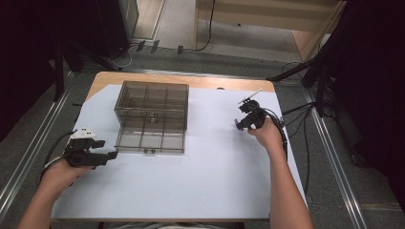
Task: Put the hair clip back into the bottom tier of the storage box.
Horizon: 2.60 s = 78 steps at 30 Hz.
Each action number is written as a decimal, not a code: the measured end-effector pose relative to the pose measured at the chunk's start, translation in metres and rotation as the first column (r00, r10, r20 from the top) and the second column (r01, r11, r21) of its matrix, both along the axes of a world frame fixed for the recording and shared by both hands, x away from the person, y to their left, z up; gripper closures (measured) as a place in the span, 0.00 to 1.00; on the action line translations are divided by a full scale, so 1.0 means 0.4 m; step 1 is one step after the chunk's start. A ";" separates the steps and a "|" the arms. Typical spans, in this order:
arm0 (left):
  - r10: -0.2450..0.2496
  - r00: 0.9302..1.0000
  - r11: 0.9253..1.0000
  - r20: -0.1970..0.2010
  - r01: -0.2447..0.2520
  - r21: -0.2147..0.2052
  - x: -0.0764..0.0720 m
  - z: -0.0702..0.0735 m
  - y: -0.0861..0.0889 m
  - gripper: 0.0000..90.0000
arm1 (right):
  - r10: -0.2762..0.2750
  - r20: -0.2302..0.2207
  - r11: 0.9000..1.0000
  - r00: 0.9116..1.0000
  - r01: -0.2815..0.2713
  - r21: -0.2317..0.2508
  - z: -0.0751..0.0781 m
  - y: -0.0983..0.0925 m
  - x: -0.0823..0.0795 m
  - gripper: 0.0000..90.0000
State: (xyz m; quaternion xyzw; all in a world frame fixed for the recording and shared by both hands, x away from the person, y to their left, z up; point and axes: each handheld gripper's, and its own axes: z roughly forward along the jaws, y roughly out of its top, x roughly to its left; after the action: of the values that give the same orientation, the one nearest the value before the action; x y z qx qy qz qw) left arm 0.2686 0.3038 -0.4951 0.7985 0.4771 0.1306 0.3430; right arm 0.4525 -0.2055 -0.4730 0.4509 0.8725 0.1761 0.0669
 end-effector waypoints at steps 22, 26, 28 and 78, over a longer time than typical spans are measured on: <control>-0.006 1.000 1.000 0.005 0.006 0.000 0.007 0.002 -0.007 0.33 | 0.066 0.020 0.997 0.998 -0.067 0.047 0.023 0.046 -0.030 0.86; -0.007 1.000 1.000 0.005 0.007 -0.001 0.008 0.002 -0.008 0.33 | 0.079 0.026 0.995 0.997 -0.081 0.053 0.027 0.054 -0.035 0.86; -0.007 1.000 1.000 0.006 0.007 0.001 0.008 0.003 -0.008 0.33 | 0.082 0.027 0.995 0.996 -0.083 0.057 0.029 0.058 -0.037 0.86; -0.028 1.000 1.000 0.008 0.028 0.001 0.025 0.003 -0.022 0.33 | 0.222 0.105 0.964 0.969 -0.234 0.124 0.066 0.182 -0.111 0.86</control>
State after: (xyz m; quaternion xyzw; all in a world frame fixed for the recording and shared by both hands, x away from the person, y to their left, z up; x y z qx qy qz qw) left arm 0.2785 0.2949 -0.4939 0.8048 0.4643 0.1294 0.3463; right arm 0.4082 -0.1328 -0.4465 0.3423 0.9008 0.2614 0.0547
